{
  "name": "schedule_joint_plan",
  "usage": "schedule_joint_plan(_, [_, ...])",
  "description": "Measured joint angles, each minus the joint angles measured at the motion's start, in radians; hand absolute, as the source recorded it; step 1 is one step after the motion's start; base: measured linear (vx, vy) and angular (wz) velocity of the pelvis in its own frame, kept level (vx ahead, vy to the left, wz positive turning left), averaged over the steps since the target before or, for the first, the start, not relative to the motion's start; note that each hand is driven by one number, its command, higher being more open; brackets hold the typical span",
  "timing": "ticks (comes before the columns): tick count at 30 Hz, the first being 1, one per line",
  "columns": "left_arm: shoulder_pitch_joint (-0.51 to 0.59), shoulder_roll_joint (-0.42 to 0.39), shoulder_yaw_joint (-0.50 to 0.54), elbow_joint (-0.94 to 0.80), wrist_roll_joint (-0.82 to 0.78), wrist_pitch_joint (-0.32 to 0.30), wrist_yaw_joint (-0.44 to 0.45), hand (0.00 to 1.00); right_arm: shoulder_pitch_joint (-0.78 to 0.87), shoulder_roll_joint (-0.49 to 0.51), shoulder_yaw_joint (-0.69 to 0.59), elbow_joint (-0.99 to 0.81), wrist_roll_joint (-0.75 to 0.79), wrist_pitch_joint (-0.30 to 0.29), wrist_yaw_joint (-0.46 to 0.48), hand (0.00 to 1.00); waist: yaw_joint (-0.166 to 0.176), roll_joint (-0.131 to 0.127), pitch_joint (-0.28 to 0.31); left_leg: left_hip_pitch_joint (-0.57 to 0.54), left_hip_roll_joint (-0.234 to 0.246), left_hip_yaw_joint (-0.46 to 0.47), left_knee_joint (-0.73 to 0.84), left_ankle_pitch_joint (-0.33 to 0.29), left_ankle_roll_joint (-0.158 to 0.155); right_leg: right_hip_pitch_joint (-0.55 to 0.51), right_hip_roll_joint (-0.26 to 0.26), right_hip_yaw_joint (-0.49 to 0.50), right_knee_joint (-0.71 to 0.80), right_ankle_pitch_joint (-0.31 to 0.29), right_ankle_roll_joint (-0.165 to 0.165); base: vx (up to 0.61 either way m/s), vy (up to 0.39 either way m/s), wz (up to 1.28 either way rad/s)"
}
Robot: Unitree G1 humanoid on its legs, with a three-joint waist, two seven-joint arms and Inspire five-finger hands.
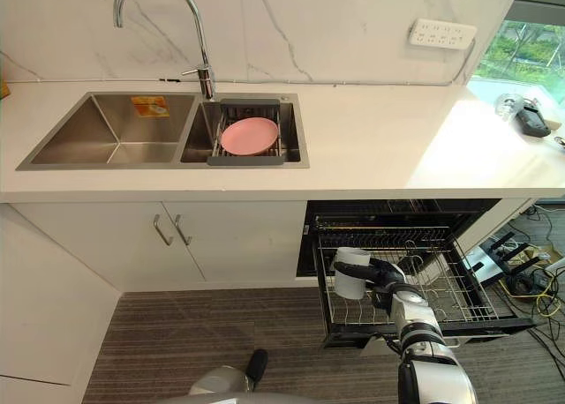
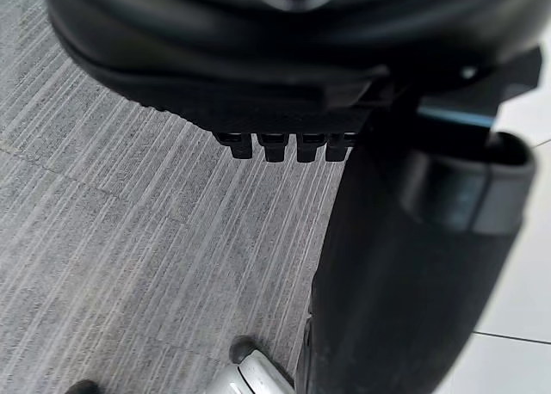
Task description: Walk over to the sink, pick up the cup, carry it to the dishwasher, place the cup inside the dishwasher, then close the dishwasher door
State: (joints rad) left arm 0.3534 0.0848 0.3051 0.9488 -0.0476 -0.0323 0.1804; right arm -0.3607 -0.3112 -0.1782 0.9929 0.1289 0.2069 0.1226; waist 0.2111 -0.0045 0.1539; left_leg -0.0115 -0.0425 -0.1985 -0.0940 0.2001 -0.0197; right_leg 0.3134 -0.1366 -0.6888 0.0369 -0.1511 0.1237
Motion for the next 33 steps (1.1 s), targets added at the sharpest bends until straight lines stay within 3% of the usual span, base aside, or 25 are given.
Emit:
schedule_joint_plan(3, [-0.039, 0.015, -0.011, -0.006, 0.039, 0.003, -0.026, 1.00, -0.035, -0.007, 0.000, 0.037, -0.005, 0.006, -0.020, 0.00, 0.008, 0.000, 0.009, -0.055, 0.004, 0.008, 0.000, 0.000, 0.000, -0.050, 0.007, -0.006, -0.001, -0.001, 0.001, -0.04, -0.017, 0.16])
schedule_joint_plan(7, [-0.109, 0.037, -0.062, -0.026, 0.038, 0.004, -0.057, 1.00, -0.144, -0.033, -0.004, 0.090, -0.005, 0.012, -0.057, 0.00, 0.020, 0.003, 0.086, -0.126, 0.000, 0.002, 0.006, 0.024, 0.002, -0.108, 0.000, -0.027, 0.012, 0.012, 0.006, 0.06, -0.019, 0.21])
schedule_joint_plan(11, [-0.160, 0.045, -0.116, -0.089, 0.037, 0.001, -0.074, 1.00, -0.228, -0.087, -0.031, 0.084, -0.005, 0.018, -0.091, 0.00, 0.029, 0.002, 0.161, -0.159, -0.034, -0.027, 0.007, 0.032, 0.010, -0.125, -0.021, -0.028, 0.014, 0.012, 0.010, 0.10, -0.005, 0.30])
schedule_joint_plan(17, [-0.187, 0.039, -0.156, -0.127, 0.027, -0.006, -0.074, 1.00, -0.238, -0.105, -0.081, 0.042, -0.004, 0.022, -0.110, 0.00, 0.055, 0.002, 0.164, -0.184, -0.031, -0.034, 0.010, 0.022, 0.015, -0.162, -0.033, -0.023, 0.073, 0.003, -0.005, -0.01, -0.005, 0.12])
schedule_joint_plan(18, [-0.188, 0.035, -0.158, -0.125, 0.026, -0.003, -0.075, 1.00, -0.238, -0.105, -0.082, 0.036, -0.004, 0.024, -0.112, 1.00, 0.059, 0.001, 0.165, -0.186, -0.029, -0.028, 0.012, 0.013, 0.013, -0.170, -0.038, -0.022, 0.092, -0.004, -0.006, -0.09, -0.004, -0.12])
schedule_joint_plan(20, [-0.192, 0.031, -0.158, -0.122, 0.025, 0.004, -0.075, 1.00, -0.238, -0.105, -0.083, 0.021, -0.001, 0.026, -0.115, 1.00, 0.076, 0.000, 0.179, -0.188, -0.017, 0.024, 0.016, -0.009, 0.022, -0.178, -0.044, -0.017, 0.106, -0.010, -0.007, -0.13, 0.023, -0.22])
schedule_joint_plan(21, [-0.197, 0.030, -0.158, -0.120, 0.020, 0.010, -0.075, 1.00, -0.238, -0.105, -0.084, 0.009, 0.007, 0.027, -0.120, 1.00, 0.073, -0.001, 0.185, -0.196, -0.004, 0.091, 0.017, -0.010, 0.023, -0.181, -0.044, -0.018, 0.104, -0.016, -0.013, -0.15, 0.032, -0.14])
schedule_joint_plan(24, [-0.206, 0.031, -0.158, -0.122, 0.007, 0.018, -0.074, 1.00, -0.238, -0.100, -0.091, 0.005, 0.008, 0.033, -0.122, 1.00, 0.074, -0.003, 0.187, -0.210, 0.012, 0.158, 0.016, -0.005, 0.029, -0.194, -0.050, -0.018, 0.108, -0.021, -0.013, -0.06, 0.027, 0.06])
schedule_joint_plan(33, [-0.209, 0.033, -0.158, -0.140, 0.007, 0.036, -0.074, 1.00, -0.263, -0.086, -0.091, -0.028, 0.010, 0.042, -0.084, 1.00, 0.077, -0.019, 0.191, -0.198, 0.013, 0.150, 0.010, 0.005, 0.032, -0.196, -0.055, 0.006, 0.139, -0.019, -0.012, 0.02, -0.010, 0.04])
